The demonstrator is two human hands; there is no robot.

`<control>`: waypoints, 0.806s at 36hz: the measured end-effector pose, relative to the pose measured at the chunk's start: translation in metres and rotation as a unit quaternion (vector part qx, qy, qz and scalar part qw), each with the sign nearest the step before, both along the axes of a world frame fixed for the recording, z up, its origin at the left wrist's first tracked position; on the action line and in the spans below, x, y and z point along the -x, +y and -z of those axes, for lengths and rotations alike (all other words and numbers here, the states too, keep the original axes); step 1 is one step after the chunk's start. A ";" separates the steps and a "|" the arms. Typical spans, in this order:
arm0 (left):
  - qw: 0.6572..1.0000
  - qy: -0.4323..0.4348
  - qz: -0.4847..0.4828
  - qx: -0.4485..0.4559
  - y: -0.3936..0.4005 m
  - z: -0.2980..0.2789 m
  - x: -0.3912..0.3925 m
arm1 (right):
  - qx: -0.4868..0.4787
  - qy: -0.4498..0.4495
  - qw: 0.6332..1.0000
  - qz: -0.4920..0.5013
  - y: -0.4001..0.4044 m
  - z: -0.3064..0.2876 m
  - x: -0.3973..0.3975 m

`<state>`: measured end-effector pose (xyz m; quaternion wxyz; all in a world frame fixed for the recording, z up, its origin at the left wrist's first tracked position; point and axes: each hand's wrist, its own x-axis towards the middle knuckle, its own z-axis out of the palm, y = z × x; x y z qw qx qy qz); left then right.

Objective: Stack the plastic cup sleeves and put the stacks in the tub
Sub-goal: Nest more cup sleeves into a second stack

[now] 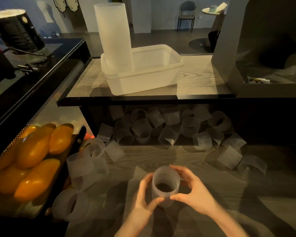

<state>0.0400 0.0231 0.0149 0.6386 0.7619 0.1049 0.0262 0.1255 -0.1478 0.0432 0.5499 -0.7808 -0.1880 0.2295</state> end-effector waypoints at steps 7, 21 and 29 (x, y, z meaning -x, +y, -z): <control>1.000 -0.006 0.000 0.005 0.000 0.001 -0.001 | 0.004 0.001 1.000 0.000 0.000 -0.002 0.001; 0.999 -0.022 -0.044 -0.007 0.004 0.018 0.012 | 0.005 -0.025 0.999 -0.024 0.002 -0.025 -0.002; 0.960 0.016 -0.280 -0.010 0.042 0.035 0.034 | -0.064 -0.092 0.994 0.017 0.046 -0.048 0.005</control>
